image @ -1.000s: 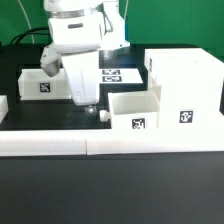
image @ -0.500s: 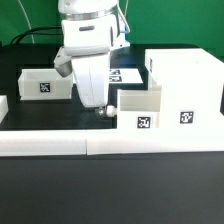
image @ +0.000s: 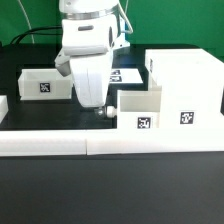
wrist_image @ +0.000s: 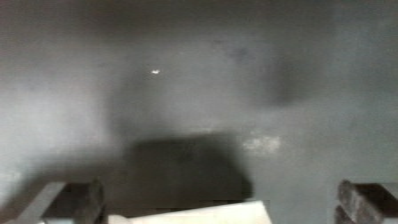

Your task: Assemble drawer

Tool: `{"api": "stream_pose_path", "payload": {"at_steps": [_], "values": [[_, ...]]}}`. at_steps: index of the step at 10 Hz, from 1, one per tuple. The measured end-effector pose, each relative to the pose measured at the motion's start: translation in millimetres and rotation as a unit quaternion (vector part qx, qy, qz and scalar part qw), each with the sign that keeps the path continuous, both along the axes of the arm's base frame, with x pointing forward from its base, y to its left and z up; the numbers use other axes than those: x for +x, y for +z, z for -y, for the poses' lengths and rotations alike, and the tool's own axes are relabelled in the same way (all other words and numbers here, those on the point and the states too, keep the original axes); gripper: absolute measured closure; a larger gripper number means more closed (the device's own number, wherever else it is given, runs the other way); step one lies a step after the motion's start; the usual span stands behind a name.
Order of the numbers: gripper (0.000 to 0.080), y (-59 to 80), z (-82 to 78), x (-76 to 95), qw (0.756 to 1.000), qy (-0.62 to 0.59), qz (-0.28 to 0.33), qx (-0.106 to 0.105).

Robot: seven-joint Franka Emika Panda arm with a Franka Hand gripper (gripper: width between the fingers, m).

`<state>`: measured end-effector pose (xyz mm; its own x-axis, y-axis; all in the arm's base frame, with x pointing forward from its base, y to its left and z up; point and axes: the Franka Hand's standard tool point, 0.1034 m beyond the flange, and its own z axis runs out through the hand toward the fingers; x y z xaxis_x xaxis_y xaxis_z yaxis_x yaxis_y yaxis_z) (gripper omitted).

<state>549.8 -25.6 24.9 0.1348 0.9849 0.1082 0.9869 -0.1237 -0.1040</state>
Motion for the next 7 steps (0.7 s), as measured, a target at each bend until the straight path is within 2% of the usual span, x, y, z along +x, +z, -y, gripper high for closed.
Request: {"api": "stream_pose_path", "payload": {"at_steps": [1,2,3,5,7], "values": [[0.0150,0.1,3.9,1.1,1.000,0.025,0.004,0.002],[0.0150,1.0,15.2,6.9,0.998,0.067,0.015,0.006],[0.0150,3.7,17.5,13.6,0.997,0.075,0.016,0.005],[0.0150,10.5,10.0,32.6,0.997,0.081,0.017,0.002],[0.0150,11.3,-5.5,37.9,0.997,0.074,0.019,0.003]]}}
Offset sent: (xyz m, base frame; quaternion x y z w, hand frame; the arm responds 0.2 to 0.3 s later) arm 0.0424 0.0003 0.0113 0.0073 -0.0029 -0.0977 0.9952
